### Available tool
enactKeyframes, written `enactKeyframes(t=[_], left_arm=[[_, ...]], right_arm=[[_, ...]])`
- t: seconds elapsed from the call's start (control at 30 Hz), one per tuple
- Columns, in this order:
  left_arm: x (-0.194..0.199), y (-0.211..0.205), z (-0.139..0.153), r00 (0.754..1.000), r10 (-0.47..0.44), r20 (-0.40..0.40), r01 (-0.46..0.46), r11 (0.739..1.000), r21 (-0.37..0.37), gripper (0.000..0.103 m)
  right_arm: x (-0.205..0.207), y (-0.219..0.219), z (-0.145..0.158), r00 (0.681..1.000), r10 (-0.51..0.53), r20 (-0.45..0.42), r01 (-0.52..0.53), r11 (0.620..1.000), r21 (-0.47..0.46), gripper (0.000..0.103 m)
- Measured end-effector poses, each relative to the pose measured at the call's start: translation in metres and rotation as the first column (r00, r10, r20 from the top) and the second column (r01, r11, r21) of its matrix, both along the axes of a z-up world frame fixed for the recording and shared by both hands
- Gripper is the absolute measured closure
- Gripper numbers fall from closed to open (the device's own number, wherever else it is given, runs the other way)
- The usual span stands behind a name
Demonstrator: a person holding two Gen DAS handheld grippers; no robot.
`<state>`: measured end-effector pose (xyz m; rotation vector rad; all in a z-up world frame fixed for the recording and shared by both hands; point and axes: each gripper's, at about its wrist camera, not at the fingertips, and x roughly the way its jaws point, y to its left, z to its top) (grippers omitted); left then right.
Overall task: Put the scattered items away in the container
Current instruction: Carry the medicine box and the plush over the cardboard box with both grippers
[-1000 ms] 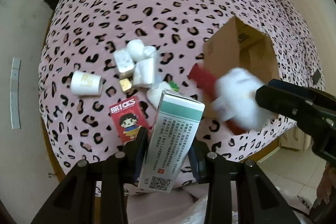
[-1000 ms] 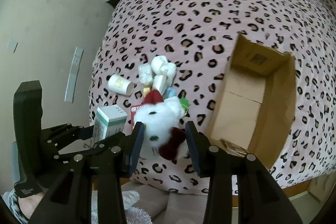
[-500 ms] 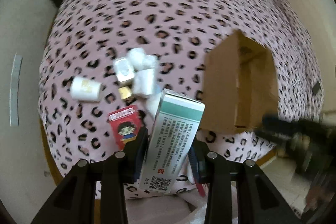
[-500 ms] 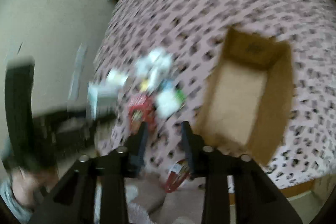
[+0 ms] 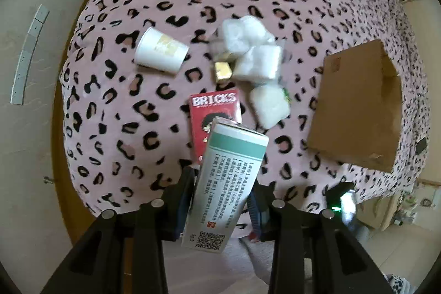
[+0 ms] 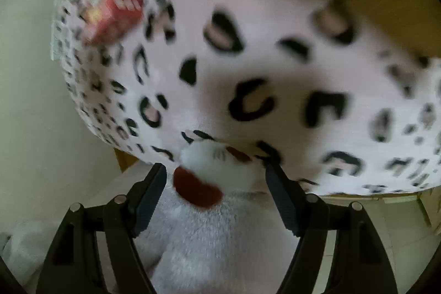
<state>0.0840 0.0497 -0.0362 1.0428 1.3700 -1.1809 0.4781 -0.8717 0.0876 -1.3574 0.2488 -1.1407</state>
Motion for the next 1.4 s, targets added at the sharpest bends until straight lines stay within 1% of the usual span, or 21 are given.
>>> enactKeyframes(t=[0.03, 0.07, 0.13, 0.17, 0.2, 0.3, 0.4, 0.53, 0.6, 0.67, 0.73, 0.87, 1.07, 1.4], left_arm=[[0.001, 0.001, -0.001, 1.000, -0.006, 0.003, 0.006, 1.000, 0.004, 0.066], [0.001, 0.001, -0.003, 1.000, -0.015, 0.005, 0.015, 1.000, 0.008, 0.066], [0.000, 0.001, -0.004, 0.999, -0.037, 0.007, 0.037, 0.999, 0.012, 0.066], [-0.002, 0.000, -0.005, 0.999, -0.048, 0.008, 0.047, 0.999, 0.013, 0.066], [-0.004, -0.001, -0.006, 0.998, -0.059, 0.008, 0.058, 0.998, 0.014, 0.066], [-0.015, -0.006, -0.005, 0.996, -0.086, -0.012, 0.086, 0.996, 0.015, 0.066], [-0.030, -0.012, 0.003, 0.993, -0.120, -0.019, 0.120, 0.993, 0.005, 0.066], [-0.057, -0.023, 0.021, 0.984, -0.175, -0.030, 0.175, 0.984, -0.027, 0.066], [-0.071, -0.030, 0.030, 0.980, -0.198, -0.035, 0.196, 0.979, -0.049, 0.066], [-0.083, -0.037, 0.038, 0.976, -0.215, -0.035, 0.212, 0.975, -0.065, 0.066], [-0.095, -0.043, 0.044, 0.972, -0.231, -0.036, 0.228, 0.971, -0.077, 0.066], [-0.116, -0.053, 0.055, 0.965, -0.262, -0.031, 0.257, 0.961, -0.103, 0.066], [-0.145, -0.063, 0.064, 0.953, -0.302, -0.023, 0.297, 0.947, -0.124, 0.066], [-0.194, -0.072, 0.065, 0.925, -0.379, -0.027, 0.373, 0.919, -0.130, 0.066]], right_arm=[[0.007, -0.010, 0.003, 0.999, -0.033, 0.009, 0.033, 0.999, -0.013, 0.028], [0.012, -0.016, 0.006, 0.999, -0.052, 0.017, 0.052, 0.998, -0.020, 0.033], [0.013, -0.020, 0.010, 0.998, -0.052, 0.040, 0.053, 0.998, -0.027, 0.046], [0.008, -0.017, 0.009, 0.999, -0.035, 0.036, 0.036, 0.999, -0.015, 0.058], [0.002, -0.014, 0.005, 0.999, -0.023, 0.028, 0.023, 1.000, -0.008, 0.060], [-0.025, 0.011, -0.025, 0.999, 0.034, -0.018, -0.036, 0.995, -0.093, 0.061], [-0.057, 0.051, -0.063, 0.988, 0.131, -0.086, -0.142, 0.980, -0.141, 0.061], [-0.097, 0.120, -0.118, 0.953, 0.251, -0.171, -0.286, 0.930, -0.229, 0.061], [-0.112, 0.151, -0.135, 0.938, 0.292, -0.187, -0.334, 0.903, -0.269, 0.061], [-0.120, 0.172, -0.147, 0.926, 0.321, -0.197, -0.369, 0.882, -0.294, 0.060], [-0.125, 0.188, -0.153, 0.917, 0.343, -0.205, -0.393, 0.866, -0.309, 0.060], [-0.135, 0.216, -0.154, 0.903, 0.372, -0.213, -0.424, 0.847, -0.320, 0.060], [-0.147, 0.238, -0.155, 0.881, 0.416, -0.225, -0.471, 0.822, -0.320, 0.060], [-0.179, 0.266, -0.140, 0.866, 0.447, -0.226, -0.499, 0.806, -0.319, 0.060]])
